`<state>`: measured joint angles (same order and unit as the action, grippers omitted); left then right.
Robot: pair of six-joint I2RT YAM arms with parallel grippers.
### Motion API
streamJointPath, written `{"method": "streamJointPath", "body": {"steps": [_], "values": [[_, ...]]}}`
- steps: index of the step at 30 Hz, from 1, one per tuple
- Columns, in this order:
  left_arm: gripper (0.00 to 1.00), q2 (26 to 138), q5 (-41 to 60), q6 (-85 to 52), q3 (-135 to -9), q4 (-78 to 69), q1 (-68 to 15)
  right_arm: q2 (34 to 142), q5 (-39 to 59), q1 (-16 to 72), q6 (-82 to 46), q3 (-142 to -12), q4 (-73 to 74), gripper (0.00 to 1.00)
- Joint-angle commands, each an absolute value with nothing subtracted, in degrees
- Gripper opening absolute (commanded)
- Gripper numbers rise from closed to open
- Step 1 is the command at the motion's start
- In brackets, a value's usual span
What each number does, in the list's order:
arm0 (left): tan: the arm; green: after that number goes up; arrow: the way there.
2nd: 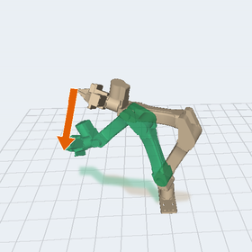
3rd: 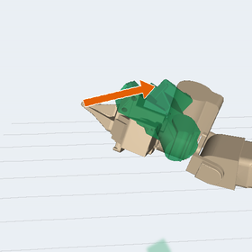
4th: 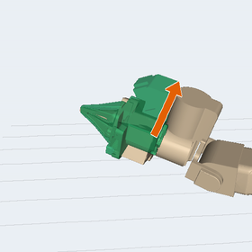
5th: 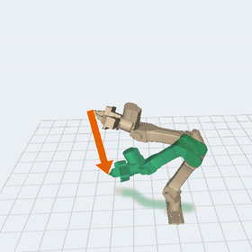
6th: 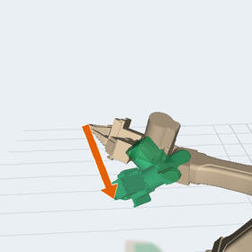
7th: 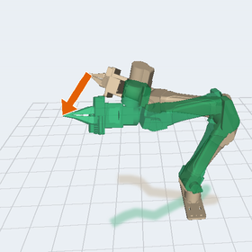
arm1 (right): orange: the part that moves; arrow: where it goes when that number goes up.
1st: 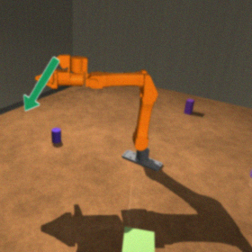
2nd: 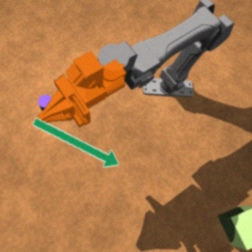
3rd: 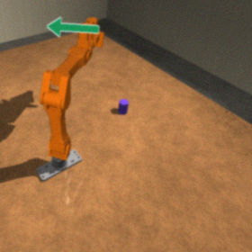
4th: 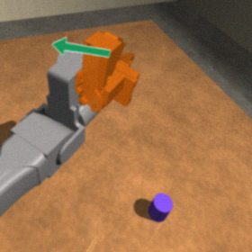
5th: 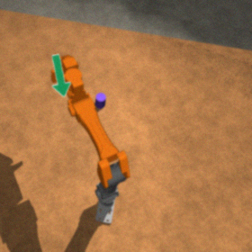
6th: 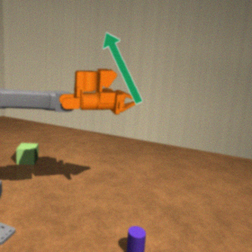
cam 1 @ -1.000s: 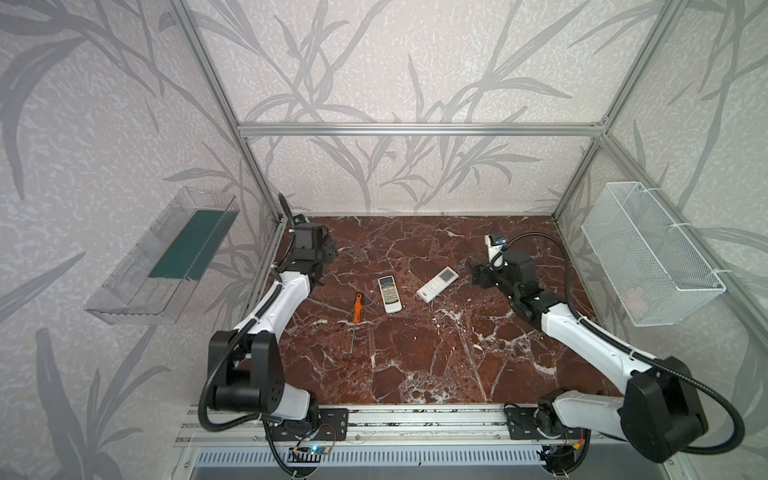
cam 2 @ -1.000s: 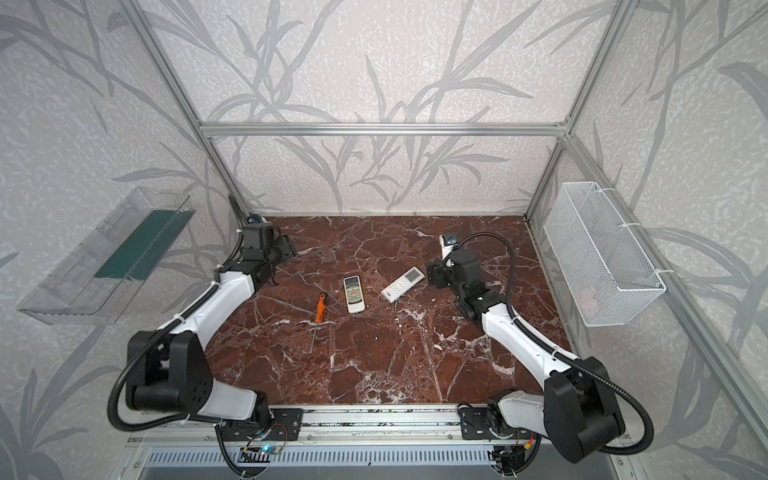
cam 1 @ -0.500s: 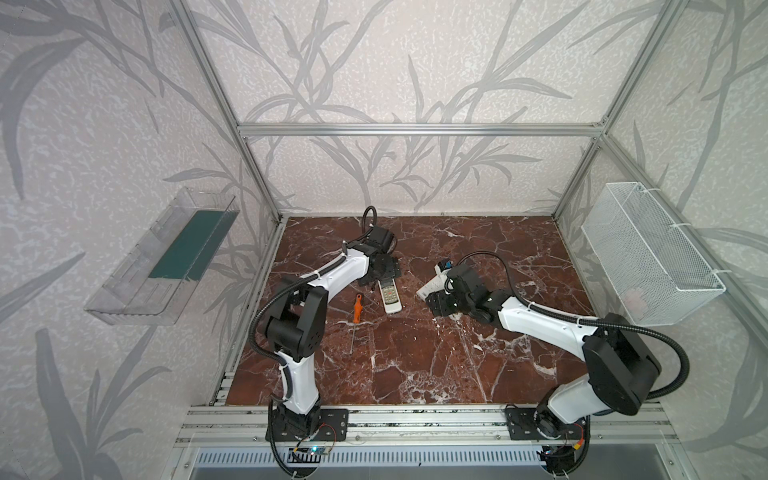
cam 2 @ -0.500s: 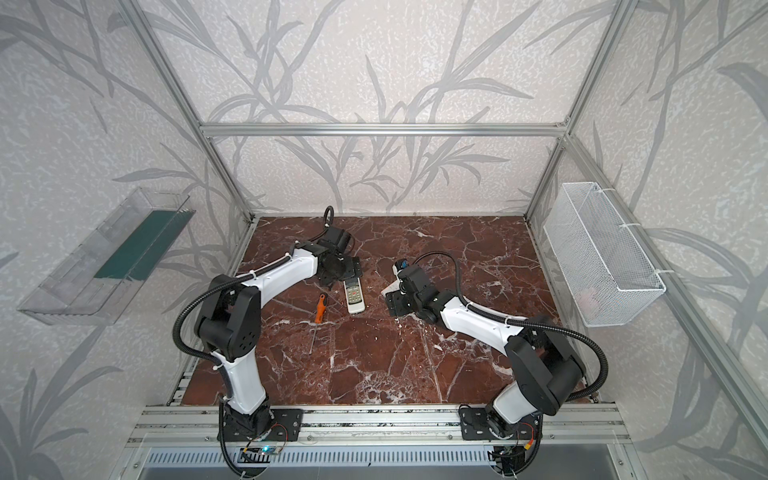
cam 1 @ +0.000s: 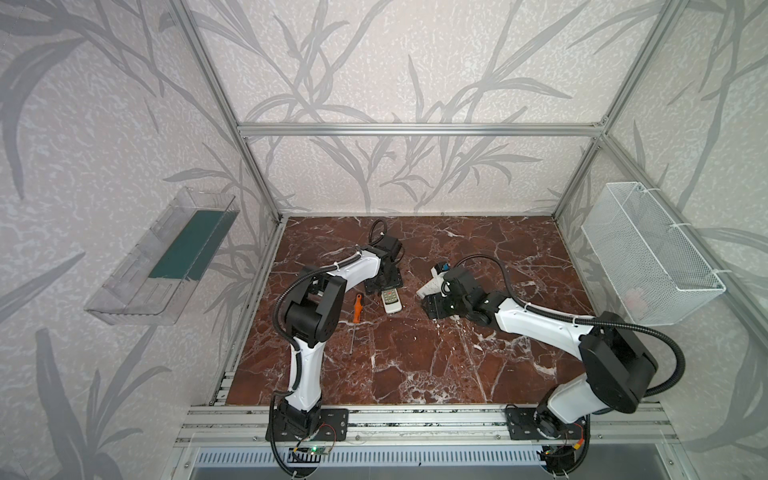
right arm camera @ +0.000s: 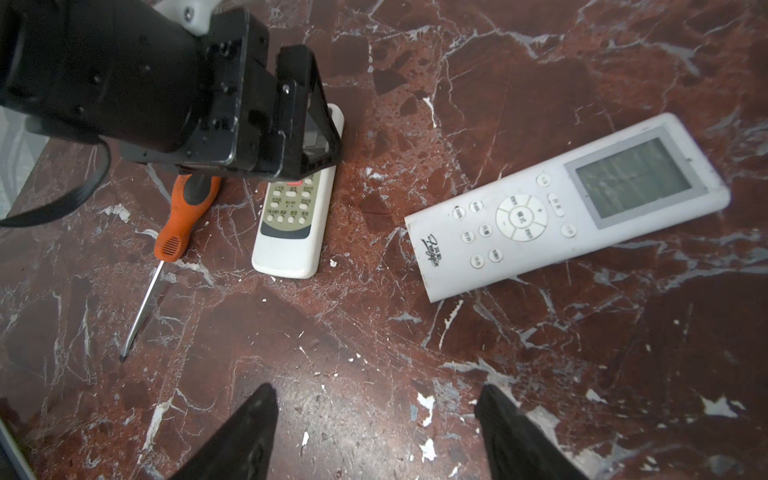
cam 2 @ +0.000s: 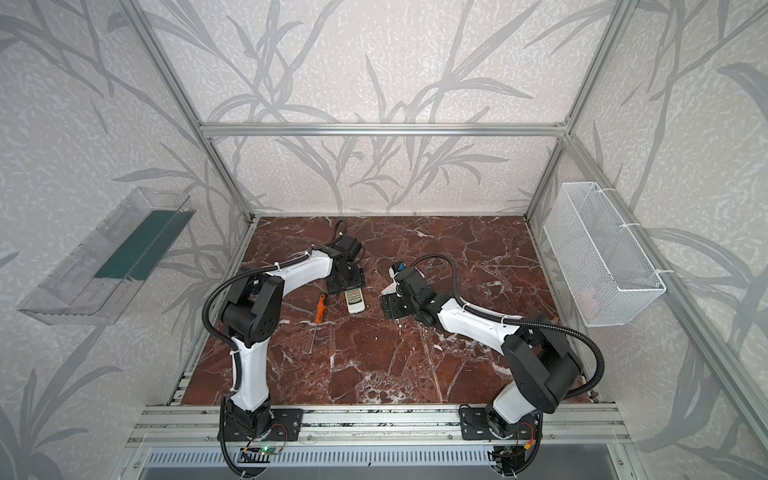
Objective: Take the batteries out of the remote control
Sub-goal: 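Reach the left gripper to the small white remote while the right gripper approaches it, then grasp the small white remote with the left gripper and lift it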
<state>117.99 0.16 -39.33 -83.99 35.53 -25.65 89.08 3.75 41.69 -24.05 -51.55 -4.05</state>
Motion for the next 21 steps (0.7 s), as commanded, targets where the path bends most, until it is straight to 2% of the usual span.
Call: {"method": "streamJointPath", "body": {"steps": [1,2,5,8,11,16,19,21], "values": [[0.74,119.84,0.53,-41.09,-84.82,36.35,-25.99,89.74,4.97,42.18,-25.33,-51.75,-3.05,0.76],[0.70,119.88,0.45,-41.00,-84.84,36.30,-26.05,89.74,5.01,42.23,-25.40,-51.77,-2.96,0.76],[0.51,119.51,0.57,-40.71,-84.85,36.30,-26.15,89.35,5.27,42.36,-25.94,-51.86,-2.67,0.76],[0.40,118.23,0.61,-40.61,-84.49,35.86,-26.18,88.78,5.73,42.36,-26.39,-51.79,-2.33,0.76],[0.34,116.35,0.98,-40.36,-84.28,35.07,-26.18,87.79,6.44,42.36,-27.21,-51.25,-1.12,0.76],[0.32,111.78,2.74,-40.60,-83.00,32.56,-26.04,85.85,8.48,42.36,-30.01,-49.77,1.97,0.76],[0.31,107.24,6.11,-41.13,-80.48,27.45,-25.77,84.94,10.21,42.36,-32.61,-49.22,3.92,0.76],[0.26,104.32,8.43,-41.37,-78.69,23.56,-25.58,84.63,11.23,42.36,-34.48,-49.56,4.28,0.76]]}}
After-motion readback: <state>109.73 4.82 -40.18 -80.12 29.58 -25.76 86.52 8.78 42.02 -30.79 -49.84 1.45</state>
